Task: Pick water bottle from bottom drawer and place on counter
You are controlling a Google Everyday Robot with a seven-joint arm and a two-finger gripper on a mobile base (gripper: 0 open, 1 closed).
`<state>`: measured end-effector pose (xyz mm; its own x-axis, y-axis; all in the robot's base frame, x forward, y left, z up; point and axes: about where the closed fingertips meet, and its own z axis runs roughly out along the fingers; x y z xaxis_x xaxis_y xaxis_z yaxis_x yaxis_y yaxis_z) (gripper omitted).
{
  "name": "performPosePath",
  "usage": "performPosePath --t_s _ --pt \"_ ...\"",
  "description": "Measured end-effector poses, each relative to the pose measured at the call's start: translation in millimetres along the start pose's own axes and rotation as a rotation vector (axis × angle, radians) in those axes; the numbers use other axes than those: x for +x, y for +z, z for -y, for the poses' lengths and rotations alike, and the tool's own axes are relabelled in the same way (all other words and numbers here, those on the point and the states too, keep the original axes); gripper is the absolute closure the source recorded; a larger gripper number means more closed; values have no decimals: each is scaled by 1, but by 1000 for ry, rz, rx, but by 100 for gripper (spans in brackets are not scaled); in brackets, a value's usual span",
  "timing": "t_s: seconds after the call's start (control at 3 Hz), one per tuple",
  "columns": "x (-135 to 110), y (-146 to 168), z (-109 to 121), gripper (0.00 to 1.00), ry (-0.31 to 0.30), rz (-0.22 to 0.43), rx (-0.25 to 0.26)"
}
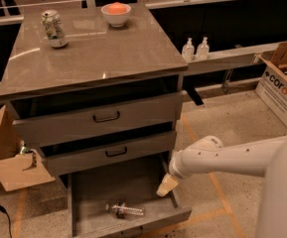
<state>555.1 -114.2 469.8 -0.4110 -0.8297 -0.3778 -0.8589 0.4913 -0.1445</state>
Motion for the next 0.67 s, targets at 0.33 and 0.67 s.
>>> performPosePath --t_s 0.33,0.67 --pt "6 52 -7 0 36 -33 -65" --pt "11 61 -12 0 43 -43 -81"
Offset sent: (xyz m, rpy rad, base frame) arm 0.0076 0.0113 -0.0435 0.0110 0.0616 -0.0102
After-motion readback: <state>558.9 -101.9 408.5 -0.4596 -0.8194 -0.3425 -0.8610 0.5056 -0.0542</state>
